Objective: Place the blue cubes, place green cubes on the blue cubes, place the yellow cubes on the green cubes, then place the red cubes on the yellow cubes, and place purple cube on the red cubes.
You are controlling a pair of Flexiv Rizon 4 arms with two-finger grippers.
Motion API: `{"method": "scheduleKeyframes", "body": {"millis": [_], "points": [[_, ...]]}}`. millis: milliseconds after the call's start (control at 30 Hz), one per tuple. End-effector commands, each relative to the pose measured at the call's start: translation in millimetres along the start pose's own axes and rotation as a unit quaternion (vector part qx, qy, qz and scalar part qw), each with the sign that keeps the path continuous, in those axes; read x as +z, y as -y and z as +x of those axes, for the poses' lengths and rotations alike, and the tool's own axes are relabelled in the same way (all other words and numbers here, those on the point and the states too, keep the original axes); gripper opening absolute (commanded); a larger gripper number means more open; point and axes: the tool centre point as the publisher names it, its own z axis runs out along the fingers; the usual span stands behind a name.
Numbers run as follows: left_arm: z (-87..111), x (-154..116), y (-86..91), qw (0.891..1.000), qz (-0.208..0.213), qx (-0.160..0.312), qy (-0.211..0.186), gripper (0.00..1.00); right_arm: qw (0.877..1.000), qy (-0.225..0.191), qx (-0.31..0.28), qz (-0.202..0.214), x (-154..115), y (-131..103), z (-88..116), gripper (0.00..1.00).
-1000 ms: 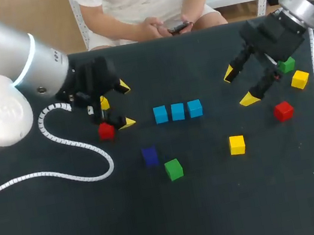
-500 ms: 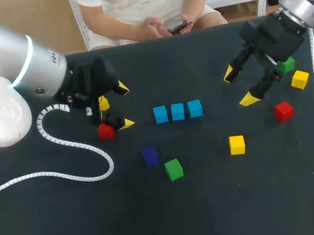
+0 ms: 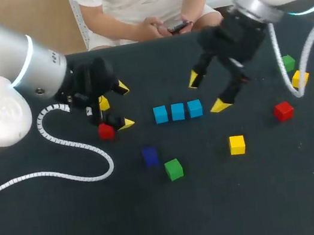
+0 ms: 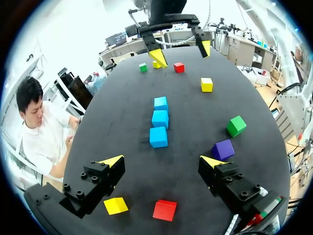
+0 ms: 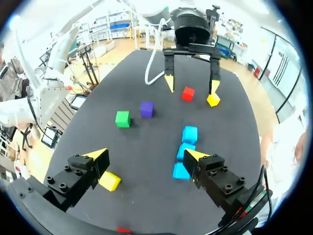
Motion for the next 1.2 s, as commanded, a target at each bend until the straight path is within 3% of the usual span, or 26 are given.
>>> {"method": "scheduleKeyframes", "body": {"millis": [33, 133, 233, 500, 633, 1200], "points": [[0.9, 0, -0.6, 1.000, 0.001, 0.001, 0.002, 1.00, 0.998, -0.054, 0.005, 0.011, 5, -4, -18, 1.00], [0.9, 0, -0.6, 1.000, 0.001, 0.001, 0.002, 1.00, 0.996, -0.083, 0.015, 0.027, 4, -3, -17, 1.00], [0.9, 0, -0.6, 1.000, 0.001, 0.001, 0.002, 1.00, 0.995, -0.084, 0.037, 0.042, -6, 1, -1, 1.00], [0.9, 0, -0.6, 1.000, 0.001, 0.001, 0.002, 1.00, 0.996, -0.009, 0.045, 0.082, -51, -1, 39, 1.00], [0.9, 0, -0.6, 1.000, 0.001, 0.001, 0.002, 1.00, 0.994, 0.004, 0.058, 0.091, -69, -1, 61, 1.00], [0.9, 0, -0.6, 1.000, 0.001, 0.001, 0.002, 1.00, 0.987, -0.033, 0.087, 0.130, -116, 2, 127, 1.00]]}}
